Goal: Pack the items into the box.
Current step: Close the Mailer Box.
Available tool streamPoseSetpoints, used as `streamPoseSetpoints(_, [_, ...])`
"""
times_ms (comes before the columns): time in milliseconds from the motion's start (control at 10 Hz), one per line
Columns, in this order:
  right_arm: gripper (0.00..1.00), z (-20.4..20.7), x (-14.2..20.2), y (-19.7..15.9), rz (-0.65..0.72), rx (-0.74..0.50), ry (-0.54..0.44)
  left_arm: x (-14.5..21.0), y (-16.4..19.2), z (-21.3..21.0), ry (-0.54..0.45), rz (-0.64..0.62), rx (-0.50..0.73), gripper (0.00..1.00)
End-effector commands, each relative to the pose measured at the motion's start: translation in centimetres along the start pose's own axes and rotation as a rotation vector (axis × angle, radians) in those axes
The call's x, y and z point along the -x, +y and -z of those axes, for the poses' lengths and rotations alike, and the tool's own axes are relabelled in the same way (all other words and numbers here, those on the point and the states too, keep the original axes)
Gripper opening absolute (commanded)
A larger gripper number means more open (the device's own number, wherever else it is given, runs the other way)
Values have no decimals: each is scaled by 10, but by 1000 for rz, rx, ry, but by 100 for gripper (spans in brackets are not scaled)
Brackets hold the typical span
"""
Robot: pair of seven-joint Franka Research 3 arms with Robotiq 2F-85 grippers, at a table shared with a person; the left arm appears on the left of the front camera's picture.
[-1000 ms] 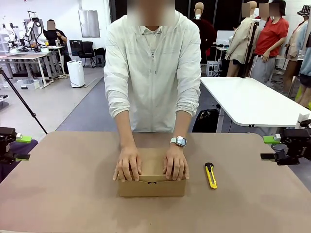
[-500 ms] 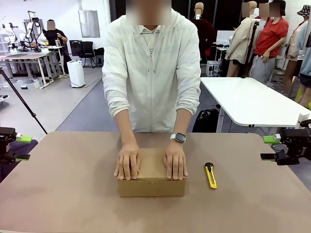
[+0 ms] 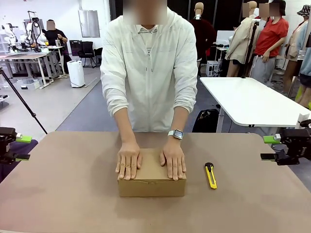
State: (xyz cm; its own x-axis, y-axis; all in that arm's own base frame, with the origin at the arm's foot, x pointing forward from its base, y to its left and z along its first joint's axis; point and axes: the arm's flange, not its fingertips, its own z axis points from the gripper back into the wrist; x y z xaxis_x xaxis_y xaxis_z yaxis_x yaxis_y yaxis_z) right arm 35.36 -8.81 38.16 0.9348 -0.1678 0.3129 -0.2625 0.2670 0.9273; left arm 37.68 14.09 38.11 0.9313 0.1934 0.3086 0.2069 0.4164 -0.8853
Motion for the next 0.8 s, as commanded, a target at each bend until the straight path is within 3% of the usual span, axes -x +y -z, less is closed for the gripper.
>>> streamPoseSetpoints(0, [100, 1, 0, 4, -4, -3, 3, 2, -1, -2, -11, 6, 13, 100])
streamPoseSetpoints(700, [100, 1, 0, 4, -4, -3, 3, 2, -1, -2, -11, 6, 13, 100])
